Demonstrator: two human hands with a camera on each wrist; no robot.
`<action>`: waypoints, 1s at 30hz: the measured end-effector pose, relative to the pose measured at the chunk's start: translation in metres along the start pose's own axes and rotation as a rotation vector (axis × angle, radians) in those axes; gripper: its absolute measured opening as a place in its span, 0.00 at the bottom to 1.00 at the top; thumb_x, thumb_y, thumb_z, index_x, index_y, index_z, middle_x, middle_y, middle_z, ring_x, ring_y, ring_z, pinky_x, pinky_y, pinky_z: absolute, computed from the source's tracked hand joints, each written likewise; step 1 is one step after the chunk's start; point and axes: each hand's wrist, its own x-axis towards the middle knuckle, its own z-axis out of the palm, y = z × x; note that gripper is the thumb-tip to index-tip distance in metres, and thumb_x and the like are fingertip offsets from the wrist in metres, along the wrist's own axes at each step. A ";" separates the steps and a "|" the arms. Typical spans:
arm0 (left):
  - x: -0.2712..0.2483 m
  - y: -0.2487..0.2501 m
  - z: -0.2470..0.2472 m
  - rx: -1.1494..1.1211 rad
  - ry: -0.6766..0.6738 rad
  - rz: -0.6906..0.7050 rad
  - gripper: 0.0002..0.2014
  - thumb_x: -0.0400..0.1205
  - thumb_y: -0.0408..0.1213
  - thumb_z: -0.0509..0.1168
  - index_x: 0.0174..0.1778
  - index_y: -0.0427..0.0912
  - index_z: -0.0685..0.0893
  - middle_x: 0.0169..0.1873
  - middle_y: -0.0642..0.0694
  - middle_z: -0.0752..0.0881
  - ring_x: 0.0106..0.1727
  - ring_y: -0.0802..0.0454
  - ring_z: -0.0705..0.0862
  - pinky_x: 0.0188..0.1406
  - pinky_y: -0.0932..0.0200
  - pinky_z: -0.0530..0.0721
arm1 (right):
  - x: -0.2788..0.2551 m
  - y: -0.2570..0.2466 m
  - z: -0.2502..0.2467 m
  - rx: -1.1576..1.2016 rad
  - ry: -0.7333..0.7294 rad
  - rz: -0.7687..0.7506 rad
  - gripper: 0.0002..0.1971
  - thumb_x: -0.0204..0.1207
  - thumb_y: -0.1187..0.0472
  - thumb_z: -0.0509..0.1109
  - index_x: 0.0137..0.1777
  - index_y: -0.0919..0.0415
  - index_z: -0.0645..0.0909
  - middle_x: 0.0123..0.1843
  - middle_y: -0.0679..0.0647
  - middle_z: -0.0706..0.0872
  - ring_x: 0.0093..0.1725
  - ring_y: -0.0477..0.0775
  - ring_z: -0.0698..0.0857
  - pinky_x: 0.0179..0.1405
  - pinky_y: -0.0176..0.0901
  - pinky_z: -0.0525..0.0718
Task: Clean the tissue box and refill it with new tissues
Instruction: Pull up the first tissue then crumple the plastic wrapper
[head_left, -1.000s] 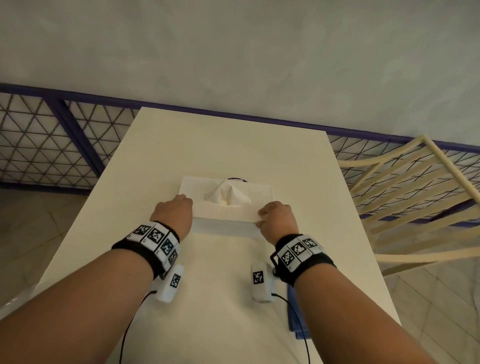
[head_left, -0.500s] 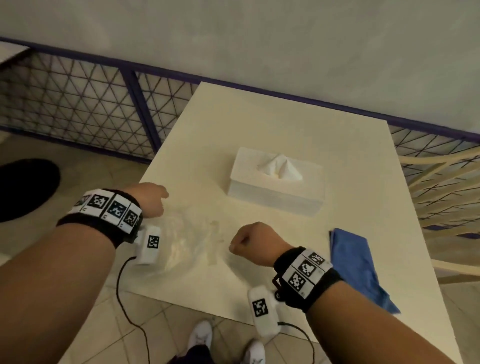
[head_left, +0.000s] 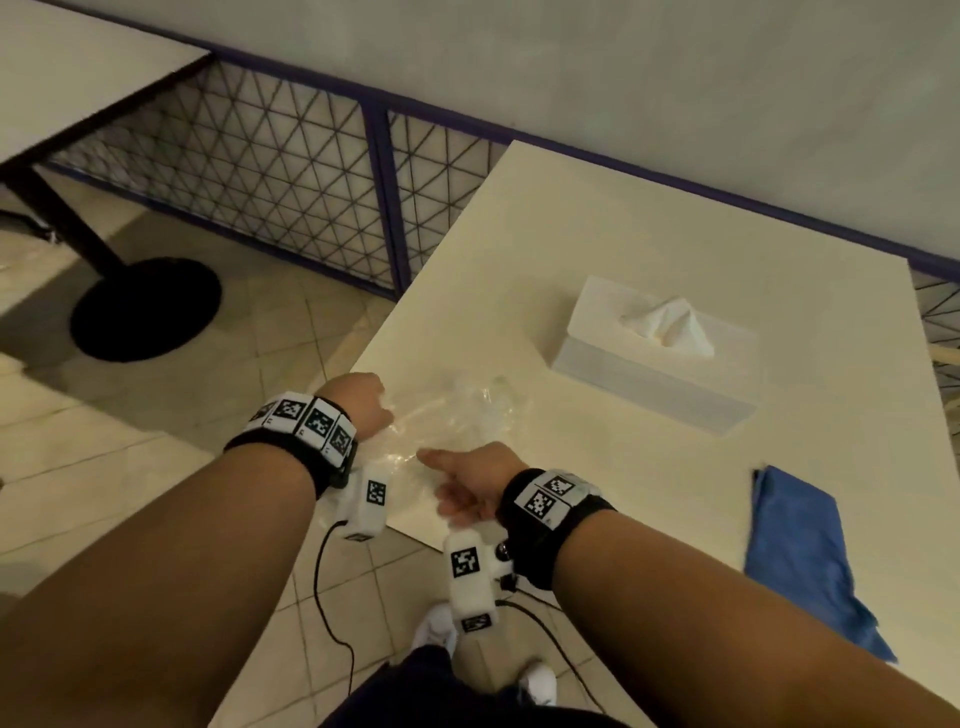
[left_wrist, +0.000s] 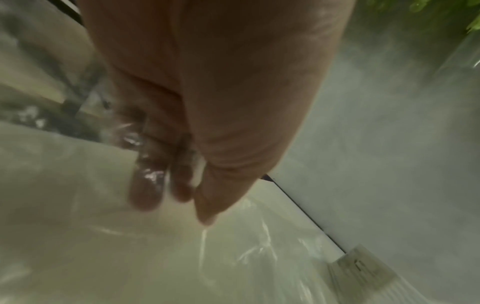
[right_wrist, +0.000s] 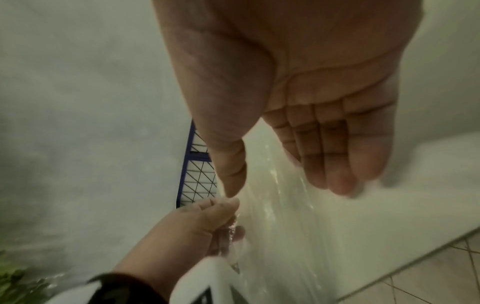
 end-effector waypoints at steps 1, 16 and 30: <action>-0.004 0.003 -0.001 -0.033 0.026 0.004 0.19 0.79 0.43 0.64 0.64 0.39 0.79 0.64 0.40 0.82 0.63 0.41 0.80 0.58 0.53 0.78 | -0.001 -0.002 -0.003 0.018 0.017 -0.019 0.27 0.61 0.42 0.81 0.47 0.65 0.83 0.37 0.58 0.88 0.32 0.55 0.87 0.38 0.49 0.89; -0.067 0.141 -0.023 -1.354 -0.144 0.394 0.06 0.83 0.38 0.64 0.49 0.39 0.75 0.45 0.36 0.90 0.44 0.35 0.90 0.46 0.42 0.88 | -0.120 -0.005 -0.165 0.215 0.239 -0.446 0.12 0.77 0.66 0.68 0.58 0.54 0.82 0.44 0.60 0.92 0.37 0.56 0.89 0.37 0.46 0.84; -0.086 0.211 0.014 -1.415 -0.498 0.376 0.13 0.82 0.23 0.56 0.39 0.45 0.79 0.28 0.44 0.87 0.32 0.46 0.87 0.17 0.68 0.75 | -0.151 0.067 -0.216 0.600 0.341 -0.580 0.19 0.78 0.74 0.61 0.34 0.59 0.91 0.36 0.58 0.87 0.30 0.54 0.84 0.30 0.43 0.84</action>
